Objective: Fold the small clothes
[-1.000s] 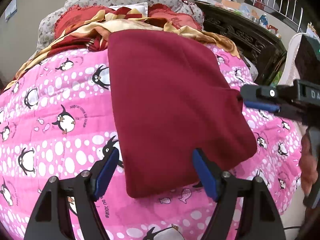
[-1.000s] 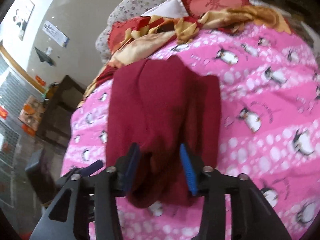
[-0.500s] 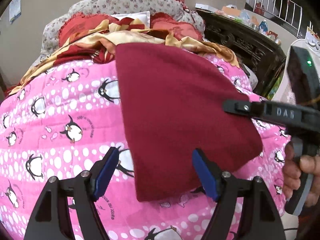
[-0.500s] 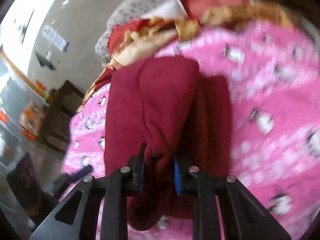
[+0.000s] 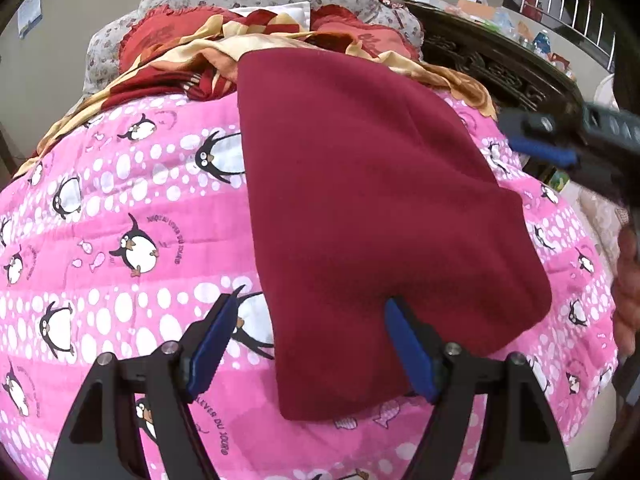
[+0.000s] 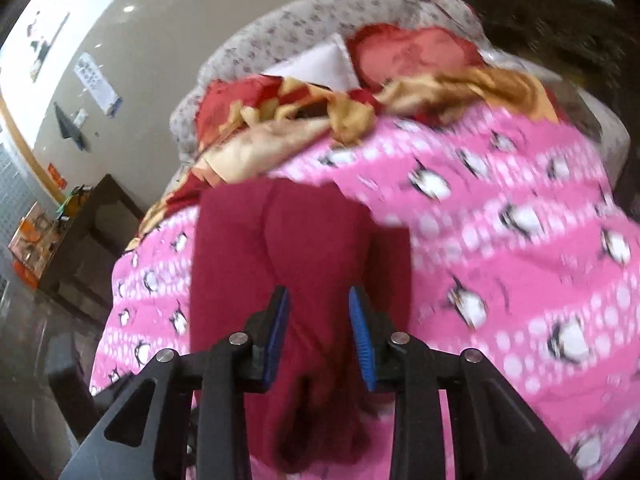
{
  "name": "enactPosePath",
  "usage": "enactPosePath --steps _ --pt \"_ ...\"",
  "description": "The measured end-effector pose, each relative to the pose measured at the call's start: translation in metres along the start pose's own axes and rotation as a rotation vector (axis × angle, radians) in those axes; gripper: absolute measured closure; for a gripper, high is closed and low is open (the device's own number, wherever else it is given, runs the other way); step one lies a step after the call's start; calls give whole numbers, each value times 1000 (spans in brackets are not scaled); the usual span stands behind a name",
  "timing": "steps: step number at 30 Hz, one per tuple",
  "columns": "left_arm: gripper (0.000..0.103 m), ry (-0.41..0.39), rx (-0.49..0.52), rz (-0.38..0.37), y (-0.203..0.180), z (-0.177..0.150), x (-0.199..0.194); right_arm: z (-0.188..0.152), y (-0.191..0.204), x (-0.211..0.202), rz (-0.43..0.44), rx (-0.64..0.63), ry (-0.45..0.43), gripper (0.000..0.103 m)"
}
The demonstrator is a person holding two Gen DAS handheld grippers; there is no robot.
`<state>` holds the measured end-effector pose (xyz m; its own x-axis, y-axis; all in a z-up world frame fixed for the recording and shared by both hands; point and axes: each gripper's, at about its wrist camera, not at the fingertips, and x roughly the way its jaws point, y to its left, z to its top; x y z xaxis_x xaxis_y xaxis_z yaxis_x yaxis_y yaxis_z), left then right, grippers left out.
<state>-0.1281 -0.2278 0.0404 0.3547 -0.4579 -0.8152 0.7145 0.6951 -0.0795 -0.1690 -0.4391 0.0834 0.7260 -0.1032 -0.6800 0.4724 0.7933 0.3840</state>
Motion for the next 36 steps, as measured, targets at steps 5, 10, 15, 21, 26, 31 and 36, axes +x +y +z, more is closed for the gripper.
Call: enactPosePath --steps 5,10,15,21,26,31,36 --pt "23 3 11 13 -3 1 3 13 20 47 -6 -95 75 71" --pt "23 4 10 3 -5 3 7 21 -3 80 -107 -73 110 82" --pt "23 8 12 11 -7 3 10 28 -11 83 -115 -48 100 81" --pt "23 10 -1 15 -5 0 11 19 8 43 -92 -95 89 77" --pt "23 6 5 27 -8 -2 10 -12 13 39 -137 -167 138 77" --pt "23 11 10 32 -11 -2 11 -27 -18 56 -168 -102 144 63" --pt "23 9 21 34 -11 1 6 -25 -15 37 -139 -106 123 63"
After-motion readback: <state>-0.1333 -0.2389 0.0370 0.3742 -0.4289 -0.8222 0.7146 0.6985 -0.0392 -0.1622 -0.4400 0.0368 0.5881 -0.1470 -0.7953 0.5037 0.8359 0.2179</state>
